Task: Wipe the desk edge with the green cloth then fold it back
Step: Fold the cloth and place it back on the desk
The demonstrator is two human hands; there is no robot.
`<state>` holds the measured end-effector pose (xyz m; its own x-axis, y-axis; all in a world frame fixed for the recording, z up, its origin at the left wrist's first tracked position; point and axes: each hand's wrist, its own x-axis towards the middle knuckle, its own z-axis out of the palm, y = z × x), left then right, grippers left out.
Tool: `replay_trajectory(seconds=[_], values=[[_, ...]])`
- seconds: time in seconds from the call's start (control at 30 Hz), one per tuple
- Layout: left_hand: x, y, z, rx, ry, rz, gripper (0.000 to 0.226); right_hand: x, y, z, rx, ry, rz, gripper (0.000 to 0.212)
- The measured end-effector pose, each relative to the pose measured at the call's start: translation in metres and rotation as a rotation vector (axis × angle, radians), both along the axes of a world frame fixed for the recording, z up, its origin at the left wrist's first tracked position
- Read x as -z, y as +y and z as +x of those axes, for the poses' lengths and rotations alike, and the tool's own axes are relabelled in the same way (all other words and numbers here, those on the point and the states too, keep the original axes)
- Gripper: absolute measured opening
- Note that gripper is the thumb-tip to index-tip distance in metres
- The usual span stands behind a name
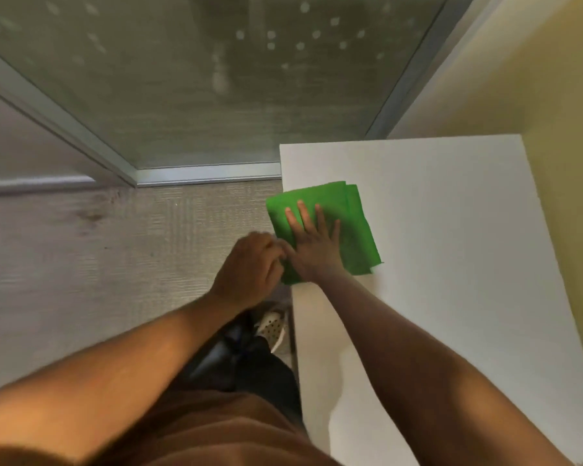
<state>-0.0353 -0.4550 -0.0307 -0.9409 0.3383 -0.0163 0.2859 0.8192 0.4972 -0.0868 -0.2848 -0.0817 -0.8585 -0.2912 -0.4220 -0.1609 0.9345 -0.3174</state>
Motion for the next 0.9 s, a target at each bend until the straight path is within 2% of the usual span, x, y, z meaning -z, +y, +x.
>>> replay_trajectory(seconds=[0.07, 0.17, 0.23, 0.3, 0.37, 0.5, 0.53, 0.63, 0.73, 0.8, 0.9], values=[[0.002, 0.006, -0.029, -0.134, -0.042, 0.016, 0.014, -0.008, -0.002, -0.01, 0.036, -0.043, -0.025, 0.067], [0.008, 0.014, -0.07, -0.371, -0.179, 0.093, 0.023, -0.022, 0.008, -0.032, 0.098, 0.109, -0.121, 0.037], [0.014, 0.015, -0.092, -0.437, -0.264, 0.06, 0.035, -0.028, 0.023, -0.05, 0.159, 0.161, -0.154, 0.028], [0.019, 0.013, -0.109, -0.424, -0.353, 0.033, 0.042, -0.034, 0.04, -0.067, 0.199, 0.191, -0.099, 0.029], [0.026, 0.009, -0.12, -0.448, -0.475, 0.084, 0.051, -0.034, 0.056, -0.082, 0.203, 0.176, -0.039, 0.04], [0.036, -0.007, -0.132, -0.675, -0.938, 0.475, 0.067, -0.029, 0.075, -0.099, 0.236, 0.026, -0.052, 0.062], [0.037, -0.01, -0.136, -0.708, -0.997, 0.529, 0.068, -0.027, 0.076, -0.101, 0.274, 0.008, -0.08, 0.065], [0.036, -0.016, -0.146, -0.723, -0.984, 0.563, 0.067, -0.024, 0.075, -0.11, 0.433, -0.063, -0.182, 0.069], [0.027, -0.016, -0.157, -0.64, -0.94, 0.547, 0.063, -0.024, 0.079, -0.115, 0.544, -0.122, -0.186, 0.046], [0.018, -0.014, -0.168, -0.556, -0.898, 0.492, 0.059, -0.026, 0.082, -0.114, 0.533, -0.143, -0.128, 0.032], [0.001, -0.007, -0.192, -0.403, -0.837, 0.419, 0.057, -0.034, 0.093, -0.108, 0.57, -0.163, -0.145, 0.026]])
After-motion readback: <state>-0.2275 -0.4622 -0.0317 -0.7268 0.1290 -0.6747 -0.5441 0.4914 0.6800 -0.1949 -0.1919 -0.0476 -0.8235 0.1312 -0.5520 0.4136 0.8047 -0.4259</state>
